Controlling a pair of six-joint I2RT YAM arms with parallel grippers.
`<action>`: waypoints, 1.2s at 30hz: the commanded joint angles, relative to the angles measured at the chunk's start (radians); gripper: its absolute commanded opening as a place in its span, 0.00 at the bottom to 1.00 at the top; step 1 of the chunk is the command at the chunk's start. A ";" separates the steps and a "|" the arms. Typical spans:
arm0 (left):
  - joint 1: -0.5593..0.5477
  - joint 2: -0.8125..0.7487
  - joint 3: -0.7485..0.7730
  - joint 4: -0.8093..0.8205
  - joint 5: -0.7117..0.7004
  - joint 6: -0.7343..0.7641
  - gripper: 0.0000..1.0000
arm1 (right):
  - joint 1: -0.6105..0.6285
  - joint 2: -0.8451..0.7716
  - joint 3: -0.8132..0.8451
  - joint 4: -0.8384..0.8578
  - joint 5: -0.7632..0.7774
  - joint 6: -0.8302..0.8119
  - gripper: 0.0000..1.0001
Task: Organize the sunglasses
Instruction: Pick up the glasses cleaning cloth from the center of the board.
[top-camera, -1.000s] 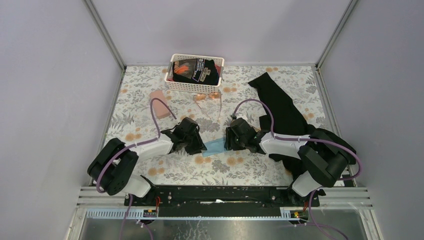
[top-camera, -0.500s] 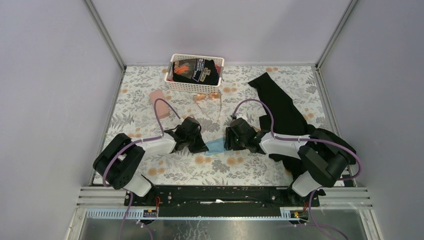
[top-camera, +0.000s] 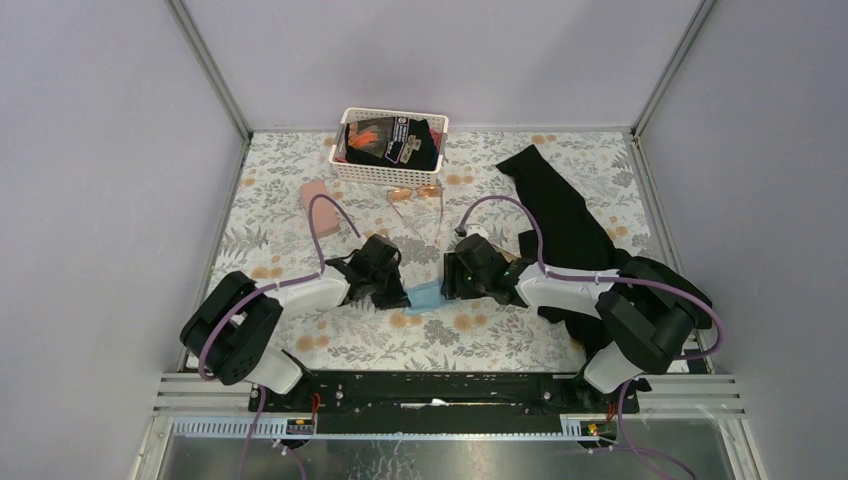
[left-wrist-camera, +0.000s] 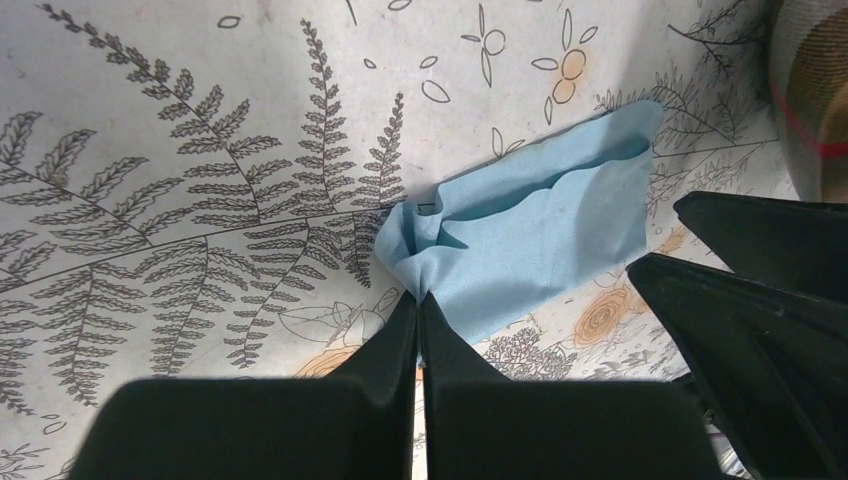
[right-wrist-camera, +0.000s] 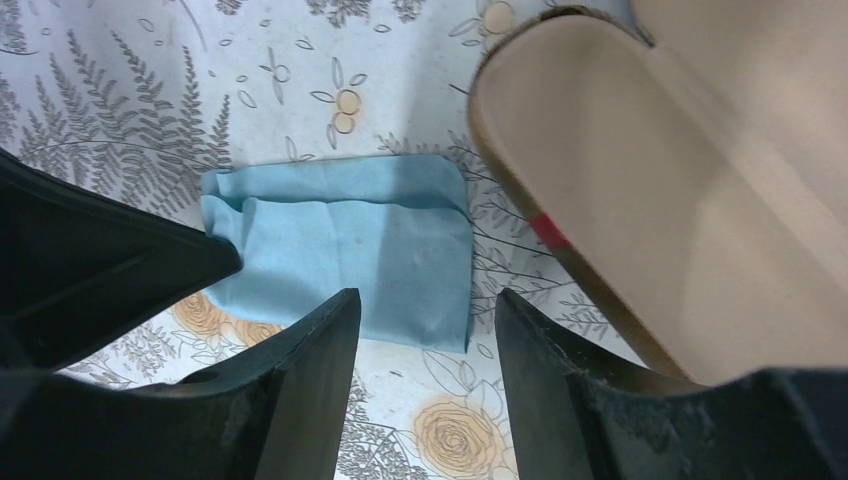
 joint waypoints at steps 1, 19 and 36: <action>0.008 0.003 0.015 -0.100 -0.010 0.090 0.00 | 0.026 0.027 0.053 -0.007 0.002 -0.004 0.60; 0.014 0.031 0.018 -0.074 0.010 0.100 0.00 | 0.061 0.115 0.093 -0.058 0.024 -0.010 0.50; 0.016 0.034 0.018 -0.068 0.013 0.101 0.00 | 0.082 0.073 0.096 -0.083 0.107 -0.003 0.41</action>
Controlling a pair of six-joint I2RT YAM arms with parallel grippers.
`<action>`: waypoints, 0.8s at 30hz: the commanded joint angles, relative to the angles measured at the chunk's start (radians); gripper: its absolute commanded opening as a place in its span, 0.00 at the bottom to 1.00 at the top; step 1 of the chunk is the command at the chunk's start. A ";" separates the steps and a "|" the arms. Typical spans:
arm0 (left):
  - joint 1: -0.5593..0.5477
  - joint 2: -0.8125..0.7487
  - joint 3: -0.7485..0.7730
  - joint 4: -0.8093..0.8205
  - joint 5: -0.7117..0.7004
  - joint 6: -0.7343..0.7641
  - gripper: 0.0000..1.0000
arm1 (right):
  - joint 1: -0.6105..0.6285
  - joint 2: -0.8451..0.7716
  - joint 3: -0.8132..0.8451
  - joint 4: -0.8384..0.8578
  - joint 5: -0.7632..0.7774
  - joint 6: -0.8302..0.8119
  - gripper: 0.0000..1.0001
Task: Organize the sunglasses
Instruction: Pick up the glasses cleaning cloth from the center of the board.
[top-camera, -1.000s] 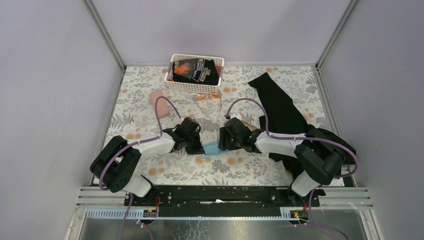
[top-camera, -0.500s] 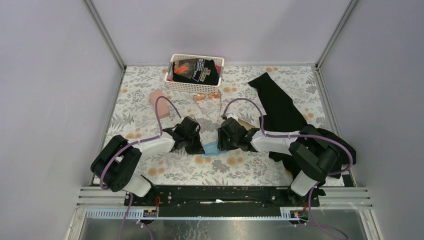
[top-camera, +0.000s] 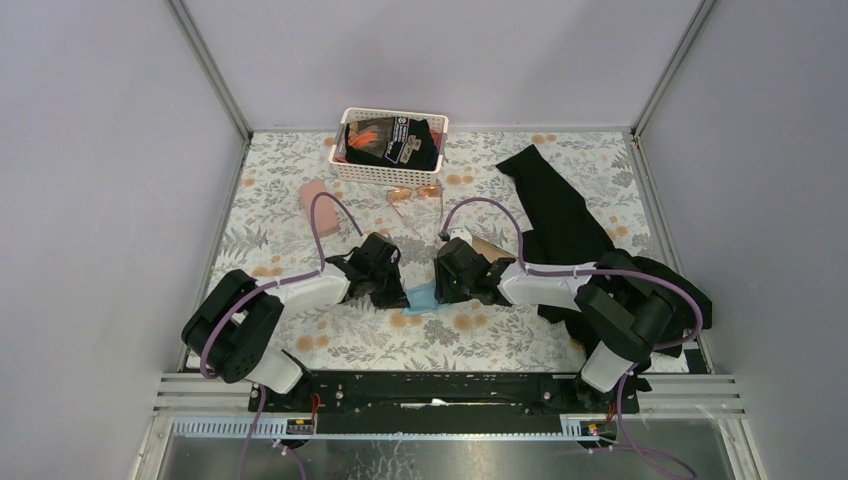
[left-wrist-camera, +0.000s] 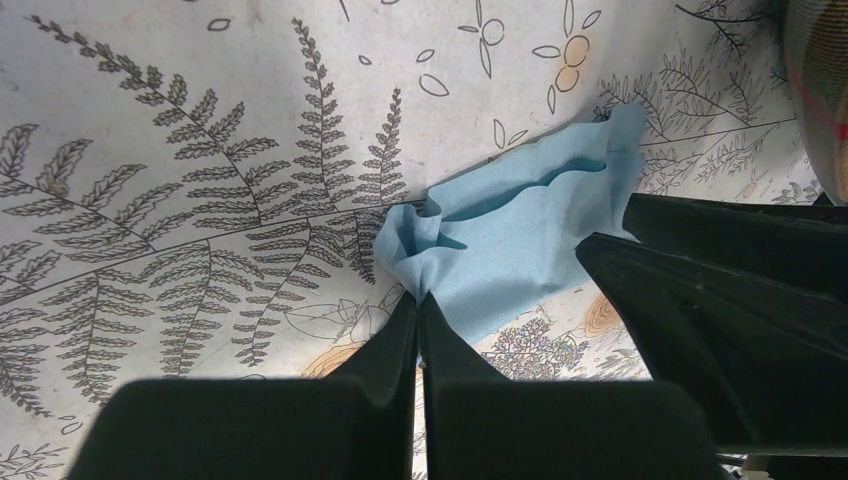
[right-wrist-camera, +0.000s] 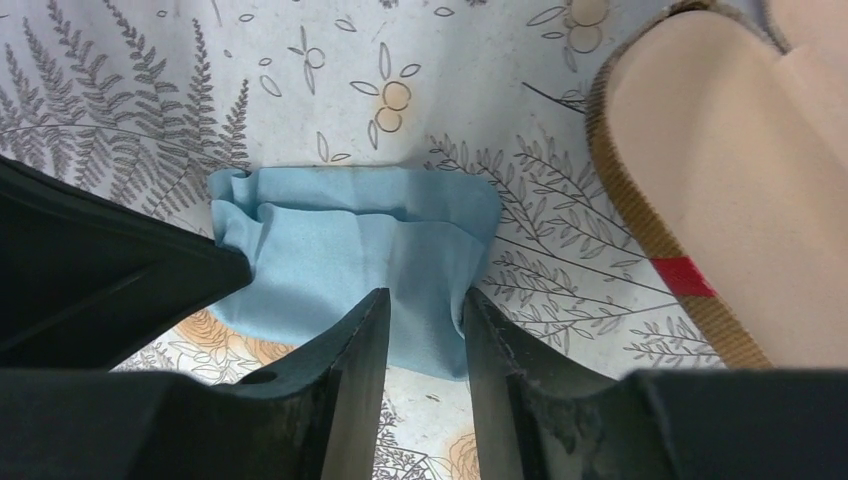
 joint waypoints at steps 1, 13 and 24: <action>0.005 0.023 -0.003 -0.034 -0.021 0.033 0.00 | 0.010 -0.051 0.003 -0.064 0.105 -0.005 0.43; 0.005 0.007 -0.013 -0.036 -0.026 0.030 0.00 | 0.011 0.011 0.038 -0.094 0.133 -0.006 0.42; 0.005 0.013 -0.014 -0.028 -0.031 0.017 0.00 | 0.011 0.034 0.052 -0.078 0.052 0.004 0.34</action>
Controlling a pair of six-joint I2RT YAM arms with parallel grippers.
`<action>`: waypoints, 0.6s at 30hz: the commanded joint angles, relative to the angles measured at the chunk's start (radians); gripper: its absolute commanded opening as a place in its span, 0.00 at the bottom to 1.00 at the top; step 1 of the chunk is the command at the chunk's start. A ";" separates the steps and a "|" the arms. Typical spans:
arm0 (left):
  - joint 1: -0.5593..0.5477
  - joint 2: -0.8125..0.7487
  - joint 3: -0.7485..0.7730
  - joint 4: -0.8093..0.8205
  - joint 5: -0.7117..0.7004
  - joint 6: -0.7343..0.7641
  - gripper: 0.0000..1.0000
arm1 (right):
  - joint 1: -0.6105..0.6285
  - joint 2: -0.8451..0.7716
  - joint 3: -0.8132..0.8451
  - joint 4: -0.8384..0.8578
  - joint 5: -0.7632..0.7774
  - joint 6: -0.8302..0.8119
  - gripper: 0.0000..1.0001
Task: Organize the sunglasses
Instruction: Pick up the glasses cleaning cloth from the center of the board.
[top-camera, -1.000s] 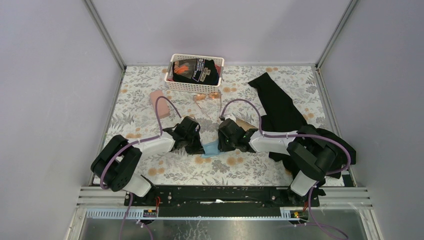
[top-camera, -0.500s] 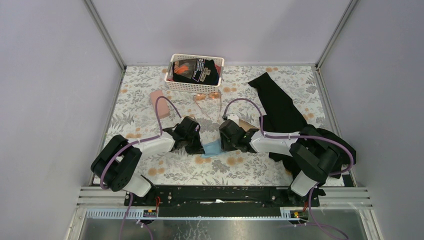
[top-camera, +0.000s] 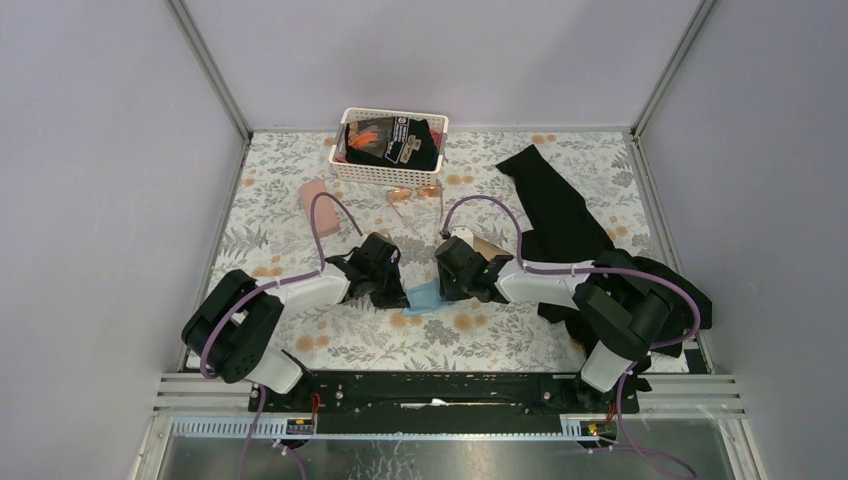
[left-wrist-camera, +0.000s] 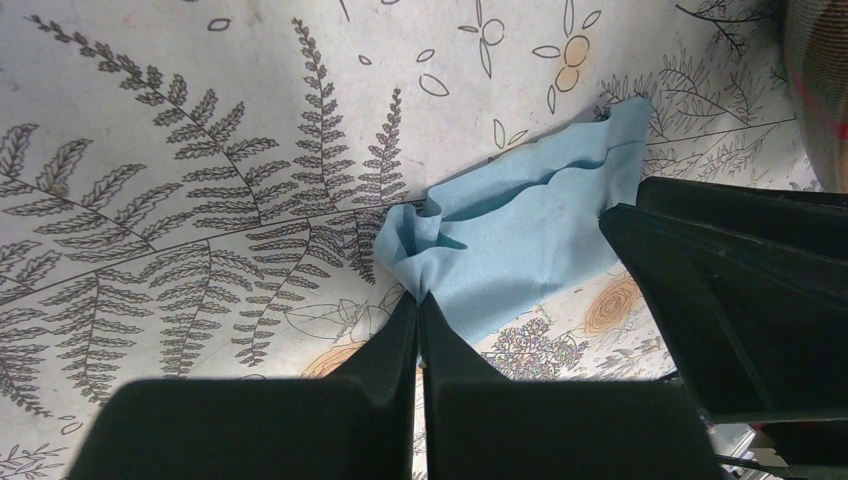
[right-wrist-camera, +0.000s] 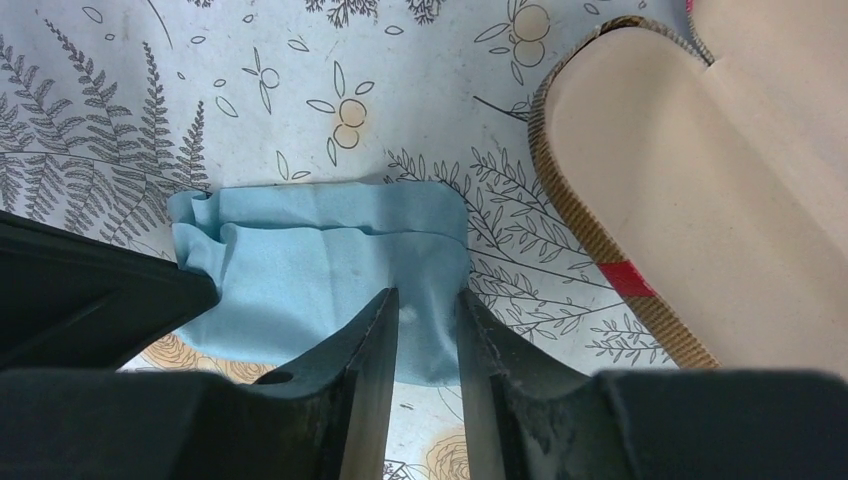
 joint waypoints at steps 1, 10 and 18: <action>0.005 0.013 -0.017 -0.023 -0.027 0.012 0.00 | 0.008 0.026 0.018 -0.010 -0.034 0.010 0.33; 0.005 0.015 -0.018 -0.012 -0.025 0.014 0.00 | 0.008 0.046 0.009 -0.014 -0.037 0.023 0.27; 0.005 -0.006 -0.011 -0.014 -0.021 0.004 0.00 | 0.007 0.024 0.017 -0.031 -0.022 0.035 0.00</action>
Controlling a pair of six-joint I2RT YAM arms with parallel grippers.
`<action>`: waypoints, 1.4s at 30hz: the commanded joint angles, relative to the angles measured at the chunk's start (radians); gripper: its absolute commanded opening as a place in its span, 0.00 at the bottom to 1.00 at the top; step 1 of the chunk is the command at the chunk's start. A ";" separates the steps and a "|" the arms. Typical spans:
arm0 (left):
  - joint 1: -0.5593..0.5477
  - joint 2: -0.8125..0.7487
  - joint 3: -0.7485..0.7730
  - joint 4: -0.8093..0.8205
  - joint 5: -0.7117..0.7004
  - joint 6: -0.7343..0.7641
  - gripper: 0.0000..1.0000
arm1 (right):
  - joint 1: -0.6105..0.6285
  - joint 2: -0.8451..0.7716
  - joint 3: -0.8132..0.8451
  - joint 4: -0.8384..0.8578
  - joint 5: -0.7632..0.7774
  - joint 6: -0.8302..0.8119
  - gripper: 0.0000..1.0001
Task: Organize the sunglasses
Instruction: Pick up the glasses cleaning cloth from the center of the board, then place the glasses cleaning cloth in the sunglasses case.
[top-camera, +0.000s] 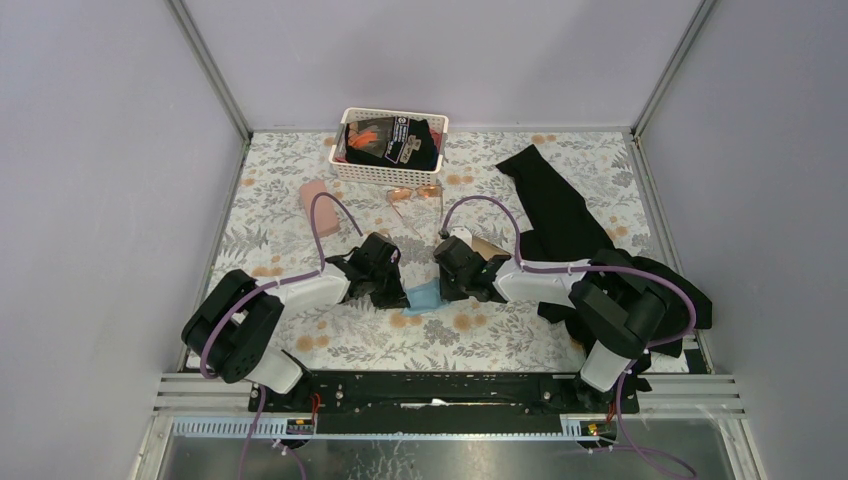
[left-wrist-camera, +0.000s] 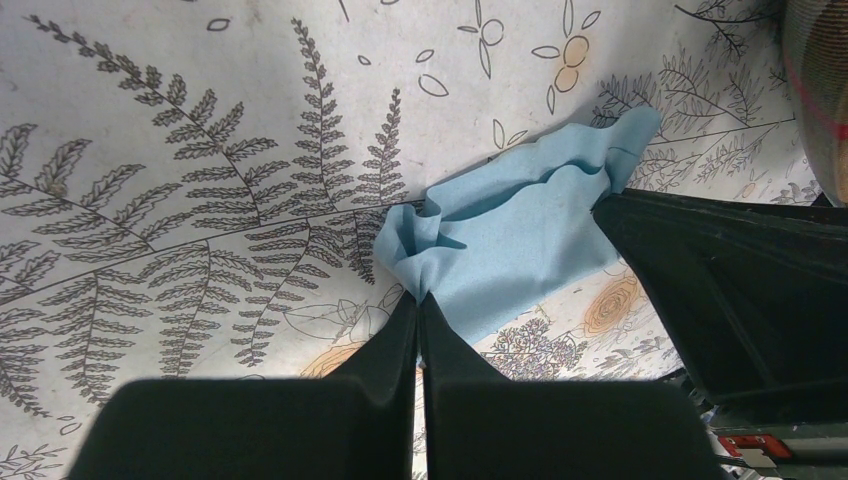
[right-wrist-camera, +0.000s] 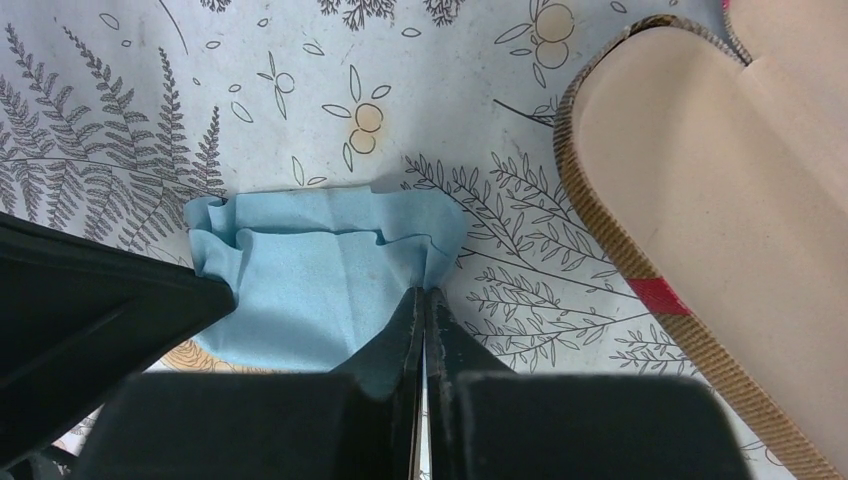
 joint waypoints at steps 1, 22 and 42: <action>0.005 -0.014 -0.007 -0.021 -0.016 0.007 0.00 | 0.008 -0.011 0.017 -0.057 0.002 0.011 0.00; -0.045 0.173 0.491 -0.115 0.180 0.141 0.00 | -0.001 -0.391 0.024 -0.242 0.314 -0.010 0.00; -0.053 0.531 0.834 -0.204 0.300 0.274 0.00 | -0.186 -0.450 -0.074 -0.250 0.250 -0.033 0.00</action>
